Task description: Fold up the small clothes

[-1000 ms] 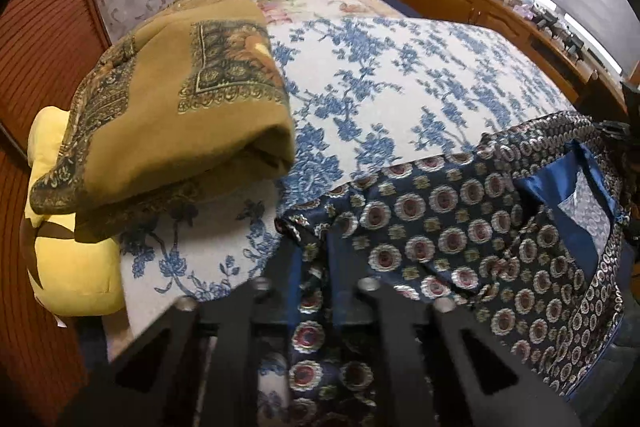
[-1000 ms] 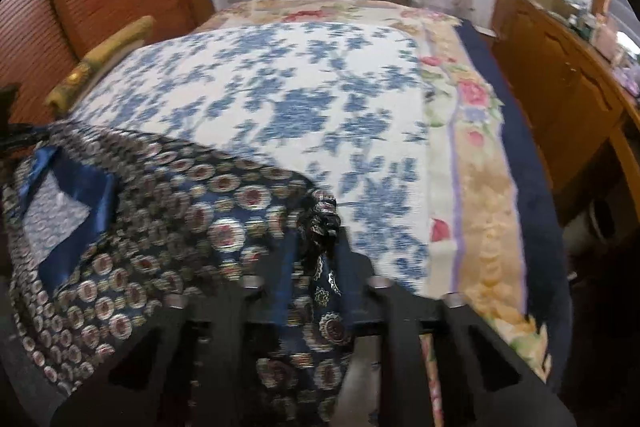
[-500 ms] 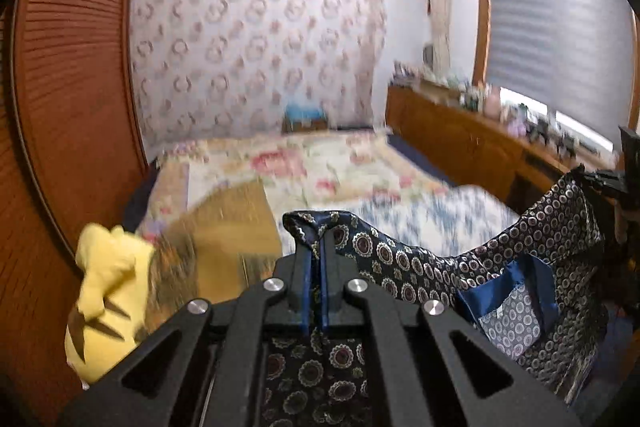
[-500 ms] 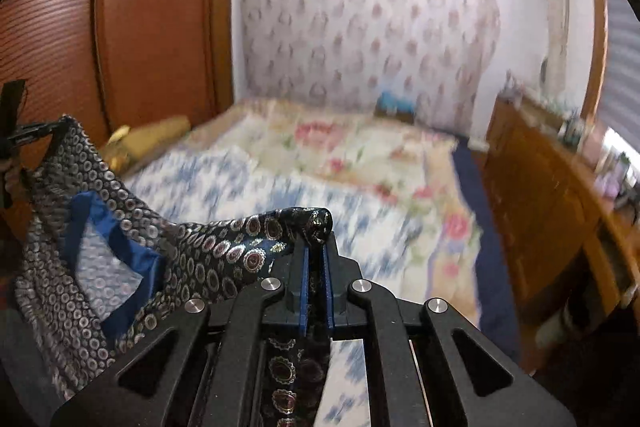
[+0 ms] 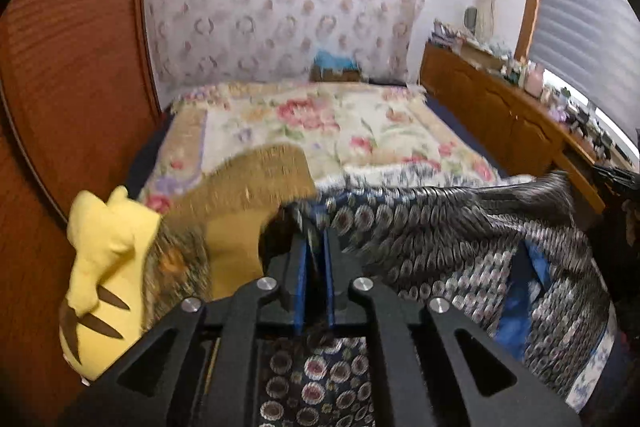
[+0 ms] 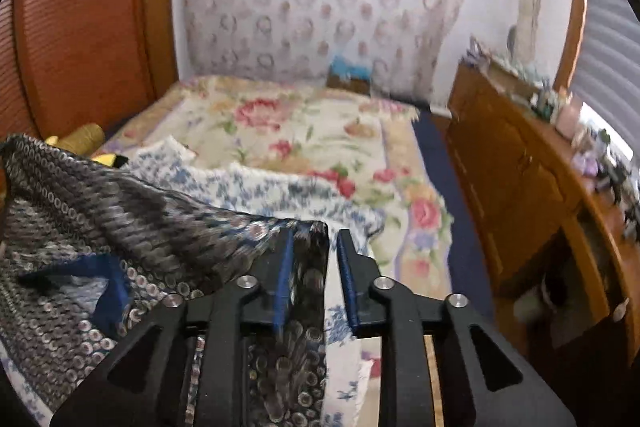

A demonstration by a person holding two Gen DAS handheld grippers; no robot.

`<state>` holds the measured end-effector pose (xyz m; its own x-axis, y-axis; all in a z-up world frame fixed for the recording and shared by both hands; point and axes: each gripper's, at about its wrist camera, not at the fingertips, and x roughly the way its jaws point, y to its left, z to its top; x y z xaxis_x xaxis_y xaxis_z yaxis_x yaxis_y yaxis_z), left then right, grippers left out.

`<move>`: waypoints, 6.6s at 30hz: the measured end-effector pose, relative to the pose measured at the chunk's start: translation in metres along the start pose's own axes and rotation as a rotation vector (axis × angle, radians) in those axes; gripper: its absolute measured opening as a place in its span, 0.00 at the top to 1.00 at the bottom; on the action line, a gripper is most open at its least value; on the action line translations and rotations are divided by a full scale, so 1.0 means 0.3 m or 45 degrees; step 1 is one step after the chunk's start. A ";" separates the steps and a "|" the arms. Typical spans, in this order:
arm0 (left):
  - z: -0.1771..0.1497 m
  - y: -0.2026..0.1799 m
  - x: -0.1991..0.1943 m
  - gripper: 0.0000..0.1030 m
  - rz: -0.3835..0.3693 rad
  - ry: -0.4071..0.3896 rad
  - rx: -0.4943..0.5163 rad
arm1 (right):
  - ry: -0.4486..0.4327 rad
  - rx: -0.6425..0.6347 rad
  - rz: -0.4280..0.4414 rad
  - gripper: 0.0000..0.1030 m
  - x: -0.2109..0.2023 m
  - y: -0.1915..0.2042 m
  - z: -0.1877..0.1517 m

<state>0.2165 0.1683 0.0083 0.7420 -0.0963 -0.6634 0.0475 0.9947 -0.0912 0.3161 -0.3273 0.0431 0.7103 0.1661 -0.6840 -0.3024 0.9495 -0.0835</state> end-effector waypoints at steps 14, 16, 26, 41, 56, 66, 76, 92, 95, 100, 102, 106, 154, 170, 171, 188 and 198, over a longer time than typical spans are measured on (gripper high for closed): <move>-0.262 -0.008 -0.125 0.77 0.066 -0.001 0.030 | 0.056 -0.134 0.310 0.65 0.088 0.417 -0.139; -0.294 0.019 -0.134 0.76 0.069 0.013 0.011 | 0.072 -0.146 0.333 0.65 0.112 0.488 -0.145; -0.380 0.060 -0.091 0.76 0.054 0.076 -0.024 | 0.202 -0.192 0.294 0.65 0.222 0.591 -0.183; -0.409 0.015 -0.143 1.00 -0.063 0.008 -0.024 | 0.059 -0.213 0.364 0.99 0.068 0.570 -0.264; -0.613 -0.058 -0.381 1.00 -0.146 -0.120 -0.110 | 0.017 -0.160 0.398 0.87 -0.196 0.486 -0.425; -0.651 -0.026 -0.369 1.00 -0.097 -0.122 -0.168 | -0.029 -0.110 0.271 0.65 -0.291 0.334 -0.487; -0.667 -0.008 -0.354 1.00 -0.056 -0.122 -0.179 | -0.024 -0.067 0.193 0.62 -0.331 0.222 -0.489; -0.689 -0.028 -0.332 1.00 -0.048 -0.083 -0.159 | 0.181 0.237 0.050 0.65 -0.058 -0.043 -0.519; -0.693 -0.027 -0.327 1.00 -0.053 -0.073 -0.162 | 0.177 0.210 0.068 0.80 -0.057 -0.034 -0.524; -0.695 -0.026 -0.332 1.00 -0.065 -0.080 -0.165 | 0.083 0.154 0.116 1.00 -0.136 -0.001 -0.523; -0.694 -0.022 -0.341 1.00 -0.078 -0.088 -0.172 | 0.043 0.154 0.117 1.00 -0.181 0.000 -0.521; -0.696 -0.010 -0.375 1.00 -0.131 -0.096 -0.192 | -0.021 0.168 0.088 1.00 -0.286 -0.028 -0.531; -0.734 -0.019 -0.405 0.93 -0.021 0.026 -0.112 | -0.036 0.027 -0.056 0.64 -0.290 0.041 -0.475; -0.797 -0.037 -0.300 0.78 -0.006 0.185 -0.152 | 0.034 -0.168 0.181 0.51 -0.097 0.430 -0.479; -0.795 -0.036 -0.300 0.78 -0.006 0.186 -0.158 | 0.045 -0.166 0.191 0.51 -0.085 0.441 -0.482; -0.792 -0.044 -0.300 0.76 0.005 0.209 -0.181 | 0.129 -0.135 0.225 0.50 -0.058 0.457 -0.548; -0.784 -0.041 -0.276 0.97 -0.082 0.142 -0.234 | 0.130 -0.129 0.229 0.49 -0.058 0.455 -0.550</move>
<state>-0.0030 0.1555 -0.1103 0.6623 -0.1727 -0.7291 -0.0381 0.9640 -0.2630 0.1577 -0.2443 -0.0760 0.5730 0.2976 -0.7636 -0.4844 0.8746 -0.0227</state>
